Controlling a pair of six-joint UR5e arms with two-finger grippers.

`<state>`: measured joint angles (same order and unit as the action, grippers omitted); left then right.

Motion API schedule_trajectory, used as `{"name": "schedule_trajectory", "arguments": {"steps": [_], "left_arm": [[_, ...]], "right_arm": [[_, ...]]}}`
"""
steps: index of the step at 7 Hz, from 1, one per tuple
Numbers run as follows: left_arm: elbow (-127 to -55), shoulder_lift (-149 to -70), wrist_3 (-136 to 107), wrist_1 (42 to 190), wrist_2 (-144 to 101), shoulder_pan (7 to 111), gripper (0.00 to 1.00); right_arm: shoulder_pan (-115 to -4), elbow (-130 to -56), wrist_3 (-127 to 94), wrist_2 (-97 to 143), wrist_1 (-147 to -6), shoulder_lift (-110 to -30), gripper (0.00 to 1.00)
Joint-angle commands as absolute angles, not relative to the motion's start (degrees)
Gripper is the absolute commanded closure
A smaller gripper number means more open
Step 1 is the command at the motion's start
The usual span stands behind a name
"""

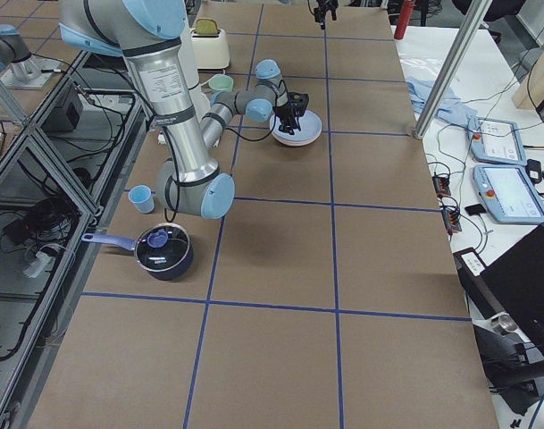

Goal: Stack three plates with pink and blue
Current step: 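Open the right gripper and withdraw it away from the stack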

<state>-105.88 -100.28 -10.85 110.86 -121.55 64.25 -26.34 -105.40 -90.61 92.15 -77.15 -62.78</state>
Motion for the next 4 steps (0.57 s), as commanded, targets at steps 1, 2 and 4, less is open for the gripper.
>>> {"name": "schedule_trajectory", "arguments": {"steps": [1,2,4], "left_arm": [[-105.73,-99.59,-10.81,110.92,-121.64,64.25,0.00],[-105.73,-99.23,-10.90,110.74,-121.64,64.42,0.00],[-105.65,-96.52,-10.37,110.05,-121.55,65.82,0.00]], "right_arm": [[-28.63,-105.64,-88.52,92.80,-81.26,-61.36,0.00],[-31.87,-105.99,-83.72,96.99,-84.43,-60.83,0.00],[-43.19,-107.83,-70.31,109.37,-92.50,-61.34,0.00]]}}
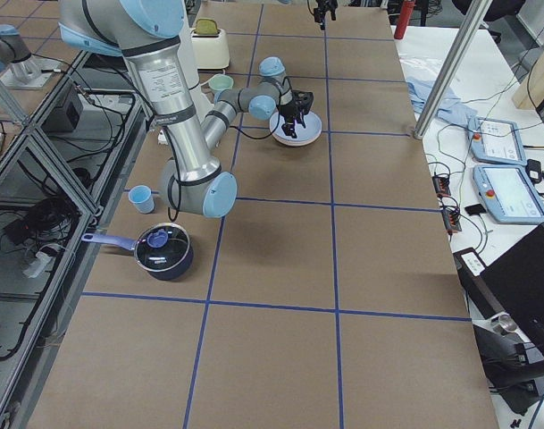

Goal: Stack three plates with pink and blue
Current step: 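Open the right gripper and withdraw it away from the stack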

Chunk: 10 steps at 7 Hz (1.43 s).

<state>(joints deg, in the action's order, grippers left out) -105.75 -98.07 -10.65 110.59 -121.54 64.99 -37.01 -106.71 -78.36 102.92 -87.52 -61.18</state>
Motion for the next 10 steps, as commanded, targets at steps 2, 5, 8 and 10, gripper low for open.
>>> {"name": "schedule_trajectory", "arguments": {"steps": [2,5,8,10], "left_arm": [[-102.32,-91.52,-10.02,110.04,-123.64,73.86,0.00],[-96.95,-90.61,8.49,100.09,-124.54,85.50,0.00],[-93.27,-89.47,8.61,90.21,-131.27,87.27,0.00],[-93.16,-87.81,8.70,88.59,-137.09,90.24,0.00]], "right_arm": [[-55.22,-108.55,-48.11,116.16,-103.13,-62.83,0.00],[-72.90,-108.11,-11.01,124.87,-104.77,-76.50,0.00],[-84.17,-107.76,0.79,128.14,-104.50,-89.78,0.00],[-87.17,-106.80,3.50,127.97,-104.41,-96.22,0.00]]}}
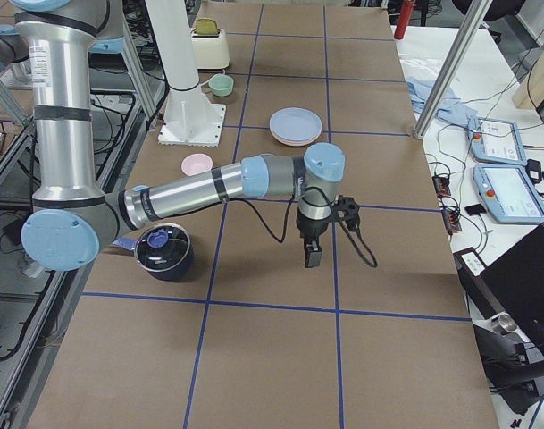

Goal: Stack three plates with pink and blue
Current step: 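Open the right gripper and withdraw it away from the stack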

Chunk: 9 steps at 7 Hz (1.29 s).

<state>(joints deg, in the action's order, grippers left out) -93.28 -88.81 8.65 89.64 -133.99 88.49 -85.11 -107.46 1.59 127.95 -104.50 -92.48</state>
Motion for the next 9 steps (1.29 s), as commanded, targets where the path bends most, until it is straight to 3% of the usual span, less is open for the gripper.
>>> {"name": "schedule_trajectory", "arguments": {"steps": [1,9], "left_arm": [[-93.25,-88.06,8.70,88.51,-137.20,90.70,0.00],[-95.36,-87.28,8.17,90.26,-132.20,92.64,0.00]], "right_arm": [[-88.67,-106.18,5.86,128.06,-104.41,-97.89,0.00],[-91.05,-105.56,8.44,129.64,-102.32,-99.67,0.00]]}}
